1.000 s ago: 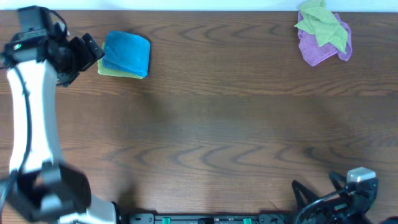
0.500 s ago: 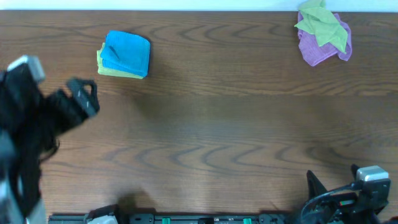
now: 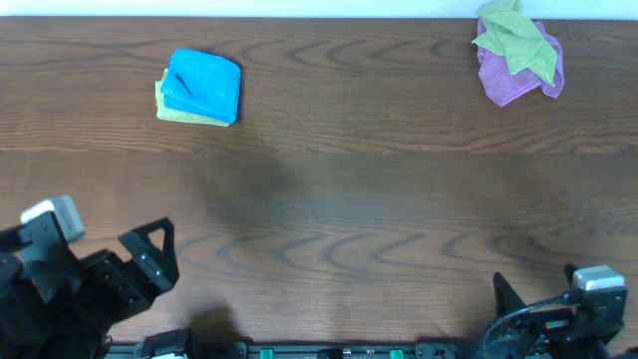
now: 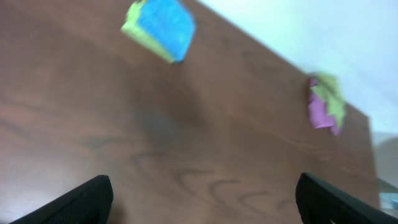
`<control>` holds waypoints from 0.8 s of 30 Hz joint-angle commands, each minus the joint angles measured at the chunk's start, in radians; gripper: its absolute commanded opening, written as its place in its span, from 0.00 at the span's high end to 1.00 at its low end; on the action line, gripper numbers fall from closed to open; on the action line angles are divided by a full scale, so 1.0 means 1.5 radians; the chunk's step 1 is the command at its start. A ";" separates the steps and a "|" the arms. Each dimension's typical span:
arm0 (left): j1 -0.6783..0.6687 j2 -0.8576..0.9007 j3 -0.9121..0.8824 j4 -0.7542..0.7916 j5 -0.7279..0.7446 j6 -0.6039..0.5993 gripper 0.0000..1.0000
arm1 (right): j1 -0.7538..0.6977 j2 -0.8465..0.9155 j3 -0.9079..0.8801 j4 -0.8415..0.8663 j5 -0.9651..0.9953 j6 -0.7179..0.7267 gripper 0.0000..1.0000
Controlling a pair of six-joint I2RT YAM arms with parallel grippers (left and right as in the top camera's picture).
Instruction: Fold the cloth
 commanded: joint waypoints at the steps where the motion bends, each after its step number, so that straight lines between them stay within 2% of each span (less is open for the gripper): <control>1: -0.002 -0.003 -0.020 -0.003 -0.094 0.026 0.05 | 0.005 -0.002 0.001 -0.001 0.009 -0.011 0.01; 4: -0.003 -0.008 -0.084 0.033 -0.128 0.077 0.05 | 0.006 -0.002 0.001 -0.001 0.009 -0.011 0.01; 6: -0.004 -0.035 -0.155 0.096 -0.129 0.126 0.05 | 0.006 -0.002 0.001 -0.001 0.009 -0.011 0.01; 11: -0.024 -0.167 -0.392 0.290 -0.129 0.221 0.05 | 0.006 -0.002 0.001 -0.001 0.009 -0.011 0.01; 14: -0.045 -0.266 -0.528 0.365 -0.129 0.283 0.05 | 0.006 -0.002 0.001 -0.001 0.009 -0.011 0.01; 19: -0.063 -0.403 -0.697 0.405 -0.129 0.348 0.05 | 0.005 -0.002 0.001 -0.001 0.009 -0.011 0.01; 24: -0.070 -0.479 -0.808 0.409 -0.129 0.386 0.05 | 0.005 -0.002 0.001 -0.001 0.009 -0.011 0.01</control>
